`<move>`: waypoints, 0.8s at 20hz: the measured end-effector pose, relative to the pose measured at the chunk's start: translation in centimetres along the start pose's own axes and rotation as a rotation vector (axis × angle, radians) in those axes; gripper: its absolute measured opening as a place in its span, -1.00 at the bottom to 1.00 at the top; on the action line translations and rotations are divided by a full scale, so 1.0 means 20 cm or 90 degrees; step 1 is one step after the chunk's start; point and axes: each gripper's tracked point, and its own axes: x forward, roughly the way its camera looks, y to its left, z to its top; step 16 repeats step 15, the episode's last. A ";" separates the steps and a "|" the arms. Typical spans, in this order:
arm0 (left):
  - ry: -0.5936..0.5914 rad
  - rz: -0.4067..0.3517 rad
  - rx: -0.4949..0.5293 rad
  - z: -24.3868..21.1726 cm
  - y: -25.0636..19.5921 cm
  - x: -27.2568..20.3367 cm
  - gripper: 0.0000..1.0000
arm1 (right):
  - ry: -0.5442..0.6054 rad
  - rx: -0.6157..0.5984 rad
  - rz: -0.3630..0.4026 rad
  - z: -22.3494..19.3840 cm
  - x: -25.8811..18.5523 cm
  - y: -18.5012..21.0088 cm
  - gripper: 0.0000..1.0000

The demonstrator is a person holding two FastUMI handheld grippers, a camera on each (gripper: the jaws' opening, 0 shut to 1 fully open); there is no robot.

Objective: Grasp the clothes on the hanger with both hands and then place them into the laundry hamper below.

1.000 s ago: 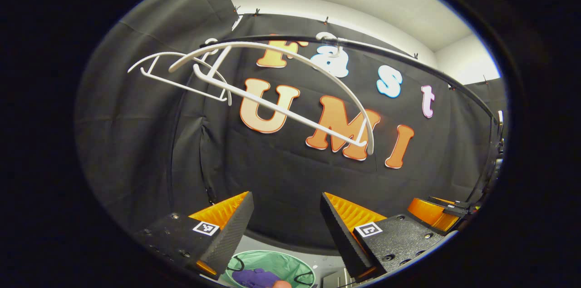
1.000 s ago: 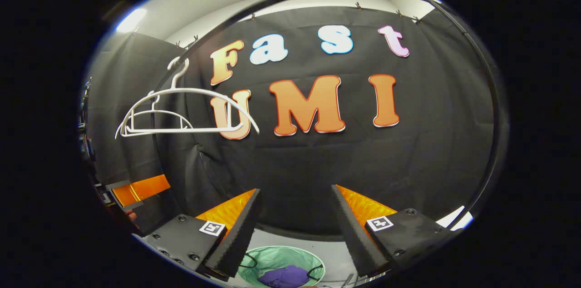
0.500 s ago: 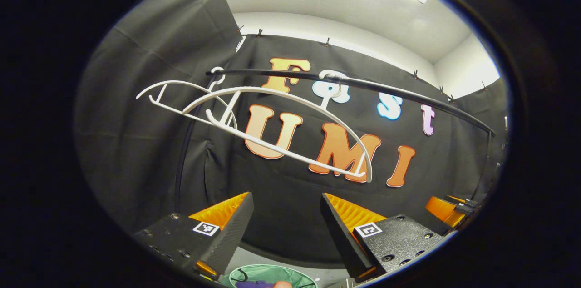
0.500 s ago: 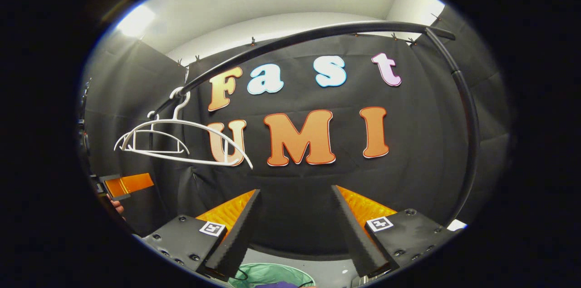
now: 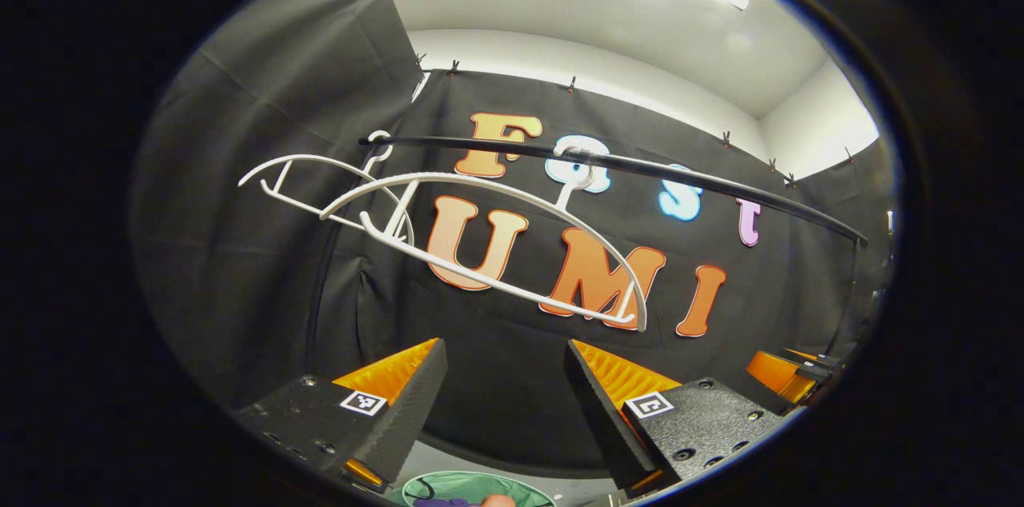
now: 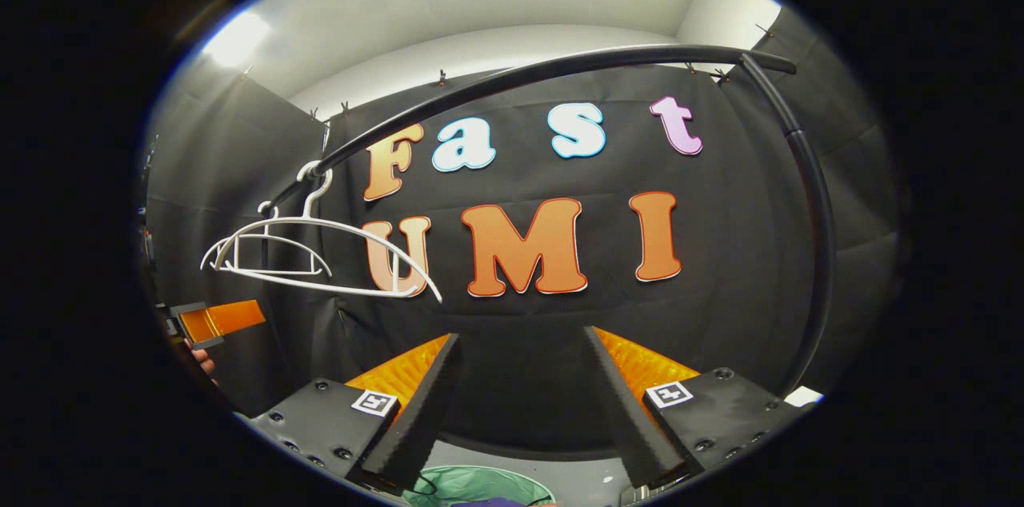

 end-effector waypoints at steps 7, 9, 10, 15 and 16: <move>0.002 0.004 0.004 0.00 0.00 -0.02 0.87 | 0.001 0.007 -0.008 0.00 -0.01 -0.03 0.95; 0.003 0.004 0.003 0.00 0.00 -0.02 0.87 | 0.002 0.008 -0.007 -0.01 -0.02 -0.03 0.95; 0.003 0.005 0.004 0.00 0.00 -0.03 0.87 | 0.003 0.007 -0.006 -0.01 -0.02 -0.03 0.95; 0.005 0.008 0.003 -0.01 0.01 -0.05 0.87 | 0.009 0.001 0.004 -0.03 -0.03 0.00 0.95; 0.005 0.008 0.003 -0.01 0.01 -0.05 0.87 | 0.009 0.001 0.004 -0.03 -0.03 0.00 0.95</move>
